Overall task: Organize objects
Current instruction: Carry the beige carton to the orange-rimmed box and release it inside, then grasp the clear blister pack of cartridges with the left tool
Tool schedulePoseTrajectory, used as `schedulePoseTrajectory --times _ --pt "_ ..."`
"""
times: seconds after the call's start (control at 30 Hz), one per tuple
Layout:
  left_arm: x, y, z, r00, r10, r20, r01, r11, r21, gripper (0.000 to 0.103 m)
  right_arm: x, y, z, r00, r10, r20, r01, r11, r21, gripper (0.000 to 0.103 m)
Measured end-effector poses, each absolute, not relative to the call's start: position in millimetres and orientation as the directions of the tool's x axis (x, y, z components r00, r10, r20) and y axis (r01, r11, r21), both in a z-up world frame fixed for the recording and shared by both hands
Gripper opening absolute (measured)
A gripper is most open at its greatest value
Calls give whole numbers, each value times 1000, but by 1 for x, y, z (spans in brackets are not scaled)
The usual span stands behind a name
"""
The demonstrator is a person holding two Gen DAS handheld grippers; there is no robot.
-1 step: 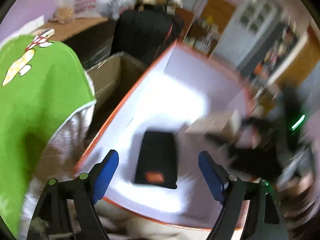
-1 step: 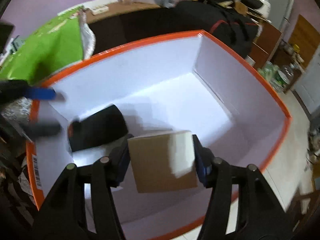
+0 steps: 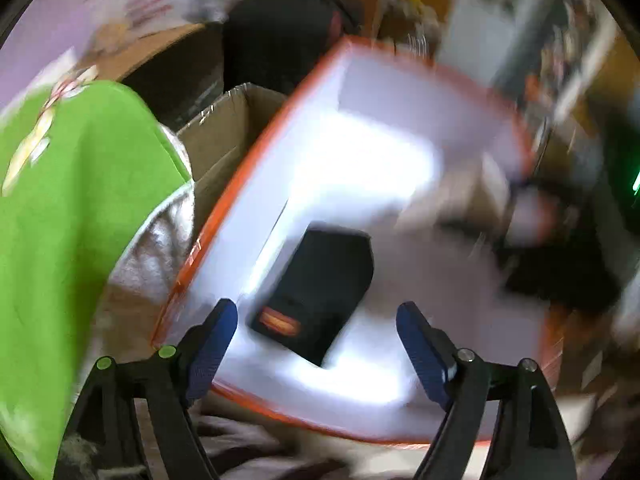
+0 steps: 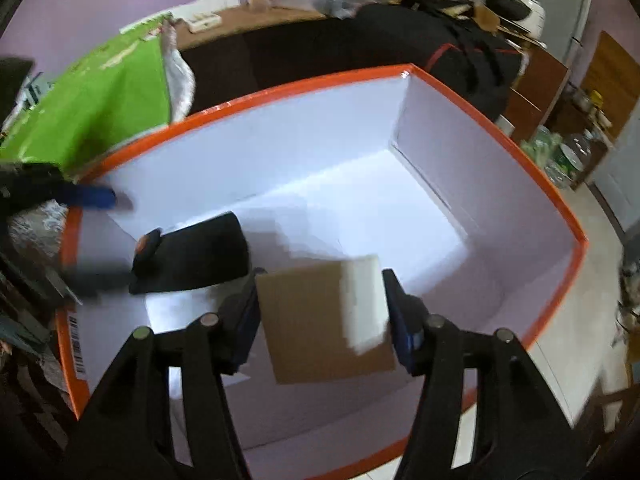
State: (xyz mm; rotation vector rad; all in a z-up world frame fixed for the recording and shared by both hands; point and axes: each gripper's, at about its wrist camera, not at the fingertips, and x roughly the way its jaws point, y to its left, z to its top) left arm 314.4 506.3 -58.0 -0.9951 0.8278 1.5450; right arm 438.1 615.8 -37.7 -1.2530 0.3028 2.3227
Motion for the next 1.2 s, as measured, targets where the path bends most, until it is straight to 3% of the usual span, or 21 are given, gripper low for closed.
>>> schedulePoseTrajectory --times 0.07,0.13,0.2,0.43,0.6,0.8,0.97,1.07,1.2 --pt "327 512 -68 -218 321 -922 -974 -137 182 82 434 613 -34 -504 301 -810 -492 -870 -17 64" --pt "328 513 -71 -271 291 -917 -962 -121 246 82 426 603 -32 -530 280 -800 -455 -890 -10 75" --pt "323 515 -70 -256 288 -923 -965 -131 227 82 417 597 -43 -523 237 -819 -426 -905 10 81" --pt "322 529 -75 -294 305 -906 -956 -94 279 79 402 563 -54 -523 183 -832 -423 -904 67 81" --pt "310 538 -51 -183 409 -894 -976 -185 116 79 405 575 -51 -510 201 -836 -505 -857 102 81" --pt "288 508 -7 -56 576 -816 -965 -240 -104 79 403 578 -51 -447 263 -855 -589 -806 60 81" --pt "262 433 17 15 682 -731 -927 -264 -265 79 409 575 -43 -468 257 -845 -572 -818 68 82" --pt "244 395 21 6 718 -696 -897 -303 -321 79 414 571 -38 -458 259 -850 -574 -816 60 82" --pt "233 339 31 -61 764 -642 -893 -329 -307 79 413 569 -17 -490 308 -816 -585 -809 46 82"
